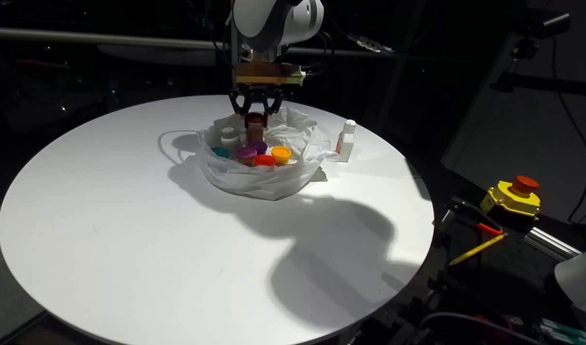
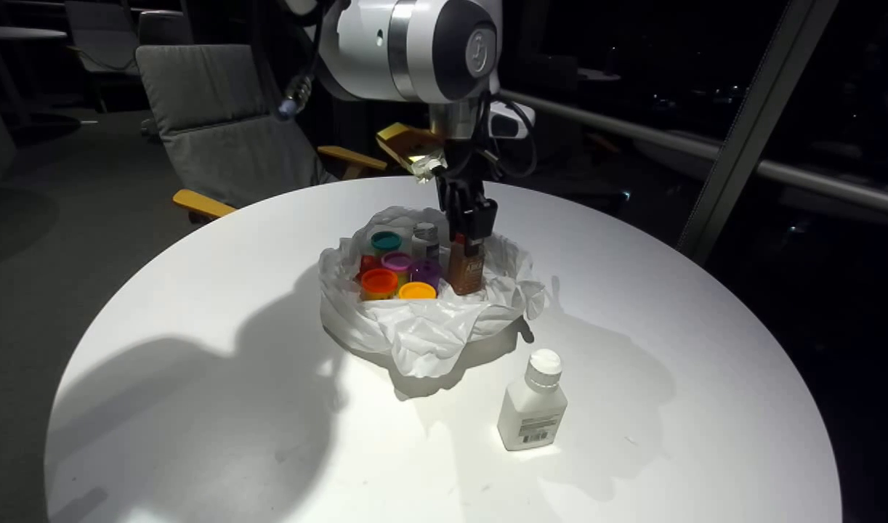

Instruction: Pick up the bottles and containers from the plastic bag and put them on the table.

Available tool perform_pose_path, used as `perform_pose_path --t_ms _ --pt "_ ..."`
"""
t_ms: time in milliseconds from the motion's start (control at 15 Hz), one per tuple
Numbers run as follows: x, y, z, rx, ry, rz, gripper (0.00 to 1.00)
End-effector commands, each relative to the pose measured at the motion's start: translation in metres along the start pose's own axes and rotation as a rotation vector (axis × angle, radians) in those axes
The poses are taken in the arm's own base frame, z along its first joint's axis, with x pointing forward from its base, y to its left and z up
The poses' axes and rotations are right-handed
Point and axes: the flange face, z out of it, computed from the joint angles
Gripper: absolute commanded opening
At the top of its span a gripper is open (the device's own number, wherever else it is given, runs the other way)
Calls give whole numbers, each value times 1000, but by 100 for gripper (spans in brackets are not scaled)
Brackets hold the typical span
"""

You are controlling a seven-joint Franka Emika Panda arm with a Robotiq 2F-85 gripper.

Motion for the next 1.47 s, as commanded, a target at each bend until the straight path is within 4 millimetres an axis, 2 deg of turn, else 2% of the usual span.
perform_pose_path --t_ms 0,133,400,600,733,933,1133,1267,1400 --pt "0 -5 -19 16 48 -13 24" --pt "-6 -4 -39 15 81 -37 24" --pt "-27 9 -101 -39 157 -104 24" --pt "-56 23 -139 -45 172 -162 24" --pt "-78 38 -156 -47 173 -198 24" --pt "-110 74 -162 -60 140 -223 24" --pt "-140 120 -157 -71 112 -218 24" --pt "-158 154 -146 -61 96 -233 24" --pt "-175 187 -124 -39 76 -234 24"
